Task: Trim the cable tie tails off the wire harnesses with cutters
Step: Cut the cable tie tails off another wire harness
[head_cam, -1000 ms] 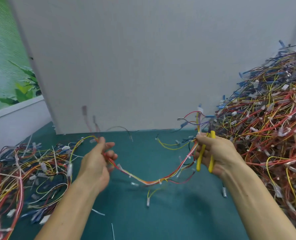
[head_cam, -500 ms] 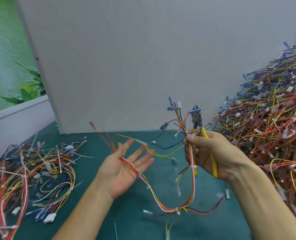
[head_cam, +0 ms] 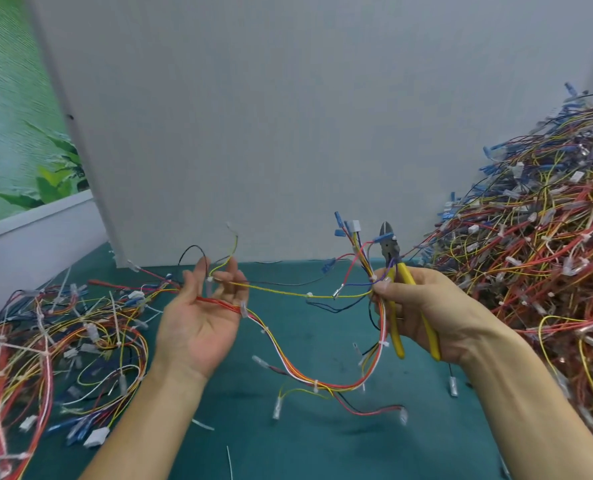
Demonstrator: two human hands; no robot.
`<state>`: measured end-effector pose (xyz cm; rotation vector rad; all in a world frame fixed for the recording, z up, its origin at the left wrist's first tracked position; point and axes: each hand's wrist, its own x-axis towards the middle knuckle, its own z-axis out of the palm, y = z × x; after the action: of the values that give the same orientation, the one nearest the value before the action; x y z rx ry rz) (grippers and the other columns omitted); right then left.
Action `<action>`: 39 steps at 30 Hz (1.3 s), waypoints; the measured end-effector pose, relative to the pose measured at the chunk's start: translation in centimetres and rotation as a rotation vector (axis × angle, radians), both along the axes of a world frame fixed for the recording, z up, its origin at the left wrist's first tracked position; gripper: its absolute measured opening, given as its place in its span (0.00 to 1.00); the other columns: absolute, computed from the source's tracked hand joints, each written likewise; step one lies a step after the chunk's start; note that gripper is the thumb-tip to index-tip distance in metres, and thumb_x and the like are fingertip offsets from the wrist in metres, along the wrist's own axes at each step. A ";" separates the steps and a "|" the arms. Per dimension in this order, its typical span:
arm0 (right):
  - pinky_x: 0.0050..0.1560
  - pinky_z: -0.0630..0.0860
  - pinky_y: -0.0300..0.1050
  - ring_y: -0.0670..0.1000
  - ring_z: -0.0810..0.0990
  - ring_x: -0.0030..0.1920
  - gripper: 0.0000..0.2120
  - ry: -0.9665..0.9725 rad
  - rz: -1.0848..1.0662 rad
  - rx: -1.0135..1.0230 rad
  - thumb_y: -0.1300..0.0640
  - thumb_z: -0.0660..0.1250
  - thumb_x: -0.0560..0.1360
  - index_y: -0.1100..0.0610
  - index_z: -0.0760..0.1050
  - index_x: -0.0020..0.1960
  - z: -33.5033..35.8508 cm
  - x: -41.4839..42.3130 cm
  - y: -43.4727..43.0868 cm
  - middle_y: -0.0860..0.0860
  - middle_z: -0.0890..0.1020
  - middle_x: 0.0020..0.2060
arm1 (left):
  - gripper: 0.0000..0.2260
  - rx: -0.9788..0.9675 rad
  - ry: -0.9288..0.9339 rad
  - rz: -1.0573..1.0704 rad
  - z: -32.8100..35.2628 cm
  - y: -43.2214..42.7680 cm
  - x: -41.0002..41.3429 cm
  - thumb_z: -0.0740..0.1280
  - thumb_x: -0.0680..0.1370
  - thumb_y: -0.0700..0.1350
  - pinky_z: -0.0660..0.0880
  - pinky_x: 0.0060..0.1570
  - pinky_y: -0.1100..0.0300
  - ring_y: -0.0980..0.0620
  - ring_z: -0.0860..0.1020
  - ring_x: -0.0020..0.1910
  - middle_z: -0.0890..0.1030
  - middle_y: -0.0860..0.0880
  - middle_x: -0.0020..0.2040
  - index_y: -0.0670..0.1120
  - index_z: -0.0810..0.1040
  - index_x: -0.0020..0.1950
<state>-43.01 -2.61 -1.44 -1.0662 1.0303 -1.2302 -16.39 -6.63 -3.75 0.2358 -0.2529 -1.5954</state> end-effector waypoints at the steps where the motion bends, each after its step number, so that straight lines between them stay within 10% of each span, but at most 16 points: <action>1: 0.31 0.76 0.44 0.50 0.76 0.28 0.04 0.006 -0.024 0.005 0.66 0.66 0.75 0.60 0.78 0.44 0.0 -0.1 0.0 0.55 0.79 0.30 | 0.11 -0.008 -0.023 0.006 0.1 0.0 0.1 0.64 0.70 0.45 0.76 0.47 0.55 0.56 0.77 0.37 0.81 0.39 0.47 0.45 0.77 0.51; 6: 0.27 0.76 0.44 0.50 0.75 0.25 0.04 -0.104 -0.210 0.038 0.66 0.65 0.76 0.60 0.76 0.44 0.0 -0.4 -0.3 0.54 0.78 0.27 | 0.04 0.032 -0.114 0.081 0.0 -0.2 0.7 0.63 0.75 0.42 0.74 0.45 0.56 0.55 0.81 0.33 0.82 0.52 0.39 0.48 0.77 0.46; 21: 0.35 0.74 0.44 0.48 0.73 0.30 0.07 -0.435 -0.520 0.127 0.63 0.63 0.79 0.55 0.74 0.43 0.2 -1.2 -1.1 0.51 0.76 0.31 | 0.14 0.150 -0.122 0.269 0.0 -0.8 1.3 0.54 0.80 0.32 0.81 0.38 0.56 0.55 0.80 0.28 0.82 0.49 0.32 0.47 0.72 0.45; 34: 0.30 0.77 0.39 0.48 0.74 0.30 0.06 -0.435 -0.594 0.067 0.64 0.63 0.79 0.55 0.75 0.46 0.3 -1.9 -1.1 0.51 0.75 0.32 | 0.19 0.344 -0.238 0.115 -0.8 -0.8 1.6 0.56 0.80 0.59 0.66 0.37 0.57 0.53 0.61 0.19 0.70 0.47 0.28 0.44 0.67 0.43; 39: 0.29 0.76 0.38 0.47 0.73 0.28 0.07 -0.479 -0.625 0.039 0.64 0.63 0.79 0.55 0.74 0.44 0.3 -1.9 -1.1 0.51 0.75 0.31 | 0.14 0.425 -0.252 0.097 -1.0 -1.0 0.9 0.51 0.83 0.50 0.70 0.39 0.53 0.52 0.63 0.26 0.68 0.46 0.36 0.43 0.67 0.44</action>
<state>-44.90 -3.75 -1.12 -0.3723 1.0266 -1.8442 -15.52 -7.61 -4.78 0.7698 -0.0905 -1.5090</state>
